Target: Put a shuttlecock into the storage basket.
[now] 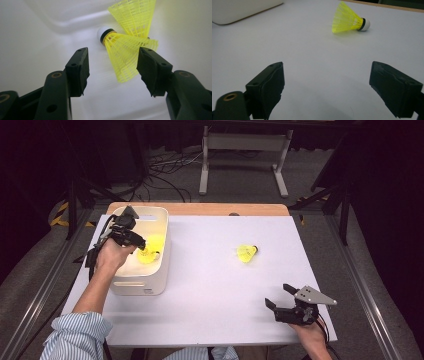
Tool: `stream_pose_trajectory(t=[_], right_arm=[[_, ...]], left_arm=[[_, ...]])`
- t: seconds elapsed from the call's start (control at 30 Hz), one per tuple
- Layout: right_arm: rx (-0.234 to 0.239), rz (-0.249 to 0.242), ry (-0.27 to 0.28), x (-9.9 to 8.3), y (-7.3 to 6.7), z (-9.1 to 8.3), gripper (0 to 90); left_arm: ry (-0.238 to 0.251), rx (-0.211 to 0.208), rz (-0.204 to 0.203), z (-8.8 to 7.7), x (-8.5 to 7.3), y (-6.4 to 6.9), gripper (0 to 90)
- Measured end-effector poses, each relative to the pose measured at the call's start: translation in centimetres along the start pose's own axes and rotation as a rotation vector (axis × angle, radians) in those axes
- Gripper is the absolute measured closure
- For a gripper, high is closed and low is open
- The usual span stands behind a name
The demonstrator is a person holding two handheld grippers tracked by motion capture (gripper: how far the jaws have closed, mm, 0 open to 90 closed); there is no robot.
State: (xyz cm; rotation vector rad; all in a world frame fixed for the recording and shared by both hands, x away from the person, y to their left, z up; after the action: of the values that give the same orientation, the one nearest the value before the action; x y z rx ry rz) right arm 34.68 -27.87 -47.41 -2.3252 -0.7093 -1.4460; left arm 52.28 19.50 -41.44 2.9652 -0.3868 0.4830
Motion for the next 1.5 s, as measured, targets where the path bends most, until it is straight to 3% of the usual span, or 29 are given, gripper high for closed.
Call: stream_pose_trajectory(t=[0.27, 0.97, 1.5], right_arm=[[0.000, -0.002, -0.001, 0.0, -0.1, 0.0, 13.4], [-0.004, -0.001, 0.009, 0.1, 0.0, -0.1, 13.7], [-0.004, -0.001, 0.010, 0.1, 0.0, -0.1, 13.7]], left_arm=[[0.031, -0.034, 0.004, -1.0, 0.0, 0.5, 36.9], [0.109, -0.047, 0.070, -4.2, 1.0, 3.1, 34.6], [0.137, -0.068, 0.101, -5.4, 1.3, 4.7, 35.3]])
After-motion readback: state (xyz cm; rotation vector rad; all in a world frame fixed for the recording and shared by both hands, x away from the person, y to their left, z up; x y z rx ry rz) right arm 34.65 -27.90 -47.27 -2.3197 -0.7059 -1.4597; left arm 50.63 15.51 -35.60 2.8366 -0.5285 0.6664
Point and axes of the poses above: each handheld gripper's, and its own axes: z roughly forward along the jaws, x roughly out of its top, y roughly to its right, the point moved 6 cm from there along z, roughly forward along the jaws
